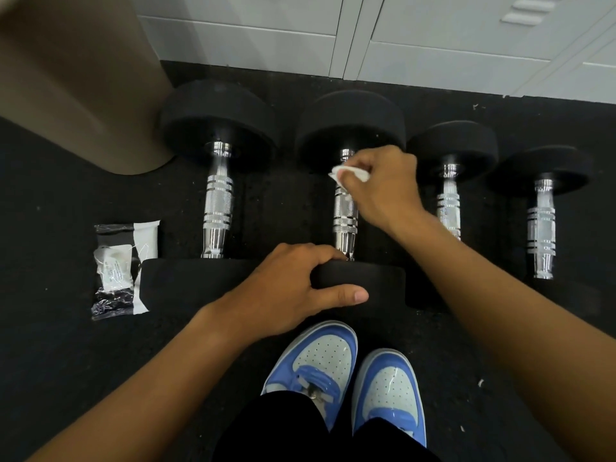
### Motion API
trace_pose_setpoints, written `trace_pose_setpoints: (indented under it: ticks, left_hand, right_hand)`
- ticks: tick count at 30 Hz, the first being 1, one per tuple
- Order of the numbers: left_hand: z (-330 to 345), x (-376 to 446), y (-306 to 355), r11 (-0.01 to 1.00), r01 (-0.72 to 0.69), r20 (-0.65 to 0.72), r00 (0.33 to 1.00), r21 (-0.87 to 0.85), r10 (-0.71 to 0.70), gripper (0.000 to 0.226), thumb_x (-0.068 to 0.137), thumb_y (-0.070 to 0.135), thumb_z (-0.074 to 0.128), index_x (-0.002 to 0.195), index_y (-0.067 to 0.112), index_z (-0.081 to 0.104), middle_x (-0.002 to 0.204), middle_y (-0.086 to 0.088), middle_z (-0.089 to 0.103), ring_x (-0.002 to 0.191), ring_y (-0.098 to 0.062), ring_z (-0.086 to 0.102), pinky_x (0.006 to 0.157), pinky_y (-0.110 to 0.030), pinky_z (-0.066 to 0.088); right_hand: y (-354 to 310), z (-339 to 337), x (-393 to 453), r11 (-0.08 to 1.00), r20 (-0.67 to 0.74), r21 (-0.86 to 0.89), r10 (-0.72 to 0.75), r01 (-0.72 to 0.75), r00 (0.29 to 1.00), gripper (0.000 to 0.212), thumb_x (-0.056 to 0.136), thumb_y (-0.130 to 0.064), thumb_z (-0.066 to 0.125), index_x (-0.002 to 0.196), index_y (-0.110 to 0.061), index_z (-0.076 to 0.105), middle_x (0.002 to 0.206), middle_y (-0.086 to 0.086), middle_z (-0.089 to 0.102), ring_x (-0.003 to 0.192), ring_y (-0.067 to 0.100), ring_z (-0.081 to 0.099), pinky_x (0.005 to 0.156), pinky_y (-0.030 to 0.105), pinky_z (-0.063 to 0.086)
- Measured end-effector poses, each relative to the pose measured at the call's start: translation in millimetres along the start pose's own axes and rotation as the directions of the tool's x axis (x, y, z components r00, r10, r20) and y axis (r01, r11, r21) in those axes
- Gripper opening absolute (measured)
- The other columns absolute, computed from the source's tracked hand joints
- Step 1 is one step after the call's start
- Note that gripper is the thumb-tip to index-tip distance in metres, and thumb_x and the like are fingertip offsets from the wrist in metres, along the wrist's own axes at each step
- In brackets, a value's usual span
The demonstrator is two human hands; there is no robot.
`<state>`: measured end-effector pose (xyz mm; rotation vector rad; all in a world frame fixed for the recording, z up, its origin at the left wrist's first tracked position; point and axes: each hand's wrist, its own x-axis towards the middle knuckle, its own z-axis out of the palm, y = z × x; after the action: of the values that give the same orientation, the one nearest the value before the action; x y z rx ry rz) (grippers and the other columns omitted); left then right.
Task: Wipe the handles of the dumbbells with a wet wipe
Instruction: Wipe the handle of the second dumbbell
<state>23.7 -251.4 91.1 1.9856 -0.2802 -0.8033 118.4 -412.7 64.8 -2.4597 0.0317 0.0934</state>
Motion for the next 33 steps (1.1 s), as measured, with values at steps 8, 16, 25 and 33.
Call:
trace_pose_setpoints:
  ticks: [8,16,25,33]
  left_hand:
    - [-1,-1,0,1.0,0.006,0.004,1.0,-0.02,-0.005,0.041,0.075,0.056,0.067,0.104,0.027,0.067,0.09,0.009,0.07,0.083,-0.001,0.064,0.077,-0.031,0.054]
    - [-2,-1,1,1.0,0.004,-0.004,1.0,-0.025,-0.004,0.042,0.075,0.053,0.068,0.107,0.025,0.068,0.091,0.008,0.071,0.084,-0.001,0.065,0.076,-0.027,0.053]
    - [-2,-1,3,1.0,0.011,0.01,1.0,-0.028,-0.01,0.05,0.07,0.061,0.063,0.106,0.026,0.067,0.091,0.007,0.071,0.083,-0.004,0.066,0.076,-0.034,0.055]
    - [-2,-1,4,1.0,0.022,0.001,1.0,-0.018,-0.022,0.047,0.071,0.059,0.066,0.105,0.027,0.068,0.091,0.007,0.071,0.084,-0.003,0.066,0.077,-0.032,0.055]
  right_hand:
    - [8,-22,-5,0.998,0.161,0.062,0.0,-0.01,0.987,0.015,0.081,-0.025,0.072,0.094,-0.02,0.076,0.087,-0.002,0.072,0.082,0.004,0.062,0.068,-0.001,0.039]
    - [6,-10,-19,0.984,0.167,-0.038,-0.166,0.175,0.972,0.017,0.08,-0.017,0.071,0.096,-0.015,0.076,0.092,0.002,0.065,0.082,0.005,0.056,0.074,0.0,0.032]
    - [7,-3,-17,0.976,0.188,-0.082,-0.185,0.203,0.965,0.018,0.081,-0.022,0.07,0.097,-0.016,0.075,0.097,0.008,0.066,0.092,0.018,0.06,0.078,0.019,0.039]
    - [5,-14,-6,0.975,0.203,-0.06,-0.198,0.214,0.959,0.015,0.082,-0.021,0.069,0.095,-0.016,0.076,0.088,0.001,0.066,0.082,0.005,0.052,0.069,0.005,0.032]
